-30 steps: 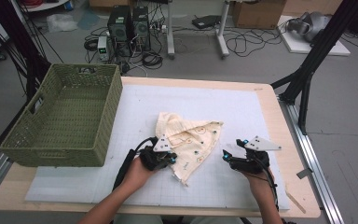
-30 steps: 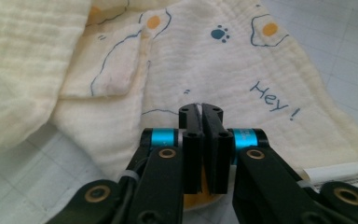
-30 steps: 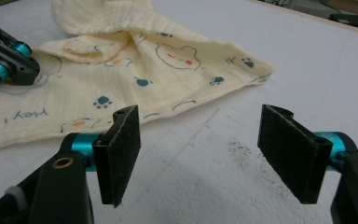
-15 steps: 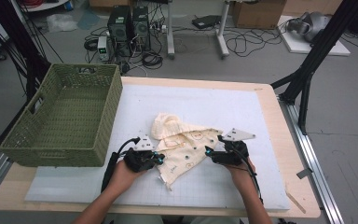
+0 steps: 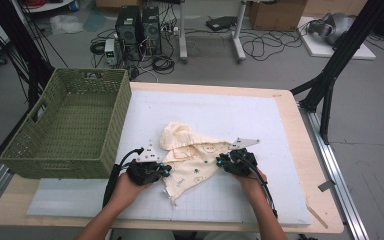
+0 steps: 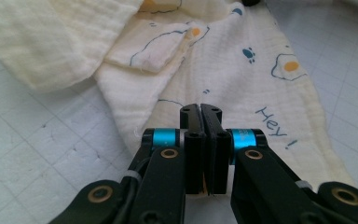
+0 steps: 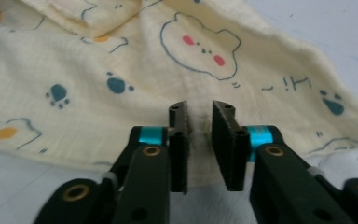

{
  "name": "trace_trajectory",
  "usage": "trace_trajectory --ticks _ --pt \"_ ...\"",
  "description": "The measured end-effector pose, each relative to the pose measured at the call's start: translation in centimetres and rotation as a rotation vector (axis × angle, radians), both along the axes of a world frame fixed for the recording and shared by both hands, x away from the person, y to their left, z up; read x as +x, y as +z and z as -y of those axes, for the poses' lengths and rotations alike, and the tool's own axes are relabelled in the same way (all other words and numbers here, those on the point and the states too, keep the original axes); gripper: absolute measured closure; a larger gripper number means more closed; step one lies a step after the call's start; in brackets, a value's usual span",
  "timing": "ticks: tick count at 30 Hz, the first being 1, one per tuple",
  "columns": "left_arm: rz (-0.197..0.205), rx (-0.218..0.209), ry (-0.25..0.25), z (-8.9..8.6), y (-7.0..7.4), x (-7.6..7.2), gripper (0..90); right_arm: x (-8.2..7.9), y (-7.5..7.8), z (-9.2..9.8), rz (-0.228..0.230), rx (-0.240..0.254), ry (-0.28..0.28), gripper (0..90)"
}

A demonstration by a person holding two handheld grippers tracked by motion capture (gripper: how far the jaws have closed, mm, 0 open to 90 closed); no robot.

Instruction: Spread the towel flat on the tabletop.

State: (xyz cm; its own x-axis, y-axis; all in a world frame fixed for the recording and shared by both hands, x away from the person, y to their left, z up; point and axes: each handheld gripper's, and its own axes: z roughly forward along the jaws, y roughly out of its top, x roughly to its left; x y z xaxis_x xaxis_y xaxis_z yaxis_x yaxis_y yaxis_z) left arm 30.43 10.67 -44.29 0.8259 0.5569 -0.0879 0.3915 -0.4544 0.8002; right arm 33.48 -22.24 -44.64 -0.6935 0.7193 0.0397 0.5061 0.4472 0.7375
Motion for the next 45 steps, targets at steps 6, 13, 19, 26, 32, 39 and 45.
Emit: trace_trajectory --ticks 6,13,19,26,32,39,45 --pt "-0.013 -0.002 0.001 -0.3 -0.1 0.2 86.6 -2.4 0.2 0.8 -0.034 0.008 0.030 87.4" --pt "-0.032 0.005 0.009 -0.6 -0.2 0.3 86.3 -6.0 0.5 1.3 -0.088 0.010 0.074 87.4" --pt "0.002 -0.066 0.075 -0.6 0.2 0.5 50.2 -7.0 1.2 1.4 -0.047 0.071 0.088 60.5" --pt "0.063 -0.108 0.100 -1.1 0.6 0.6 46.0 -5.0 3.9 0.2 0.145 0.056 0.062 49.1" --pt "0.064 -0.094 0.099 -1.1 0.6 0.6 45.8 -2.5 3.5 -2.8 0.168 -0.053 0.100 48.8" --pt "0.057 -0.097 0.104 -1.1 0.5 0.6 46.1 -0.4 1.5 -4.6 0.099 -0.148 0.115 76.6" --pt "0.052 -0.091 0.107 -1.0 0.2 0.7 46.4 -0.3 2.0 -1.7 0.066 -0.108 -0.010 83.7"
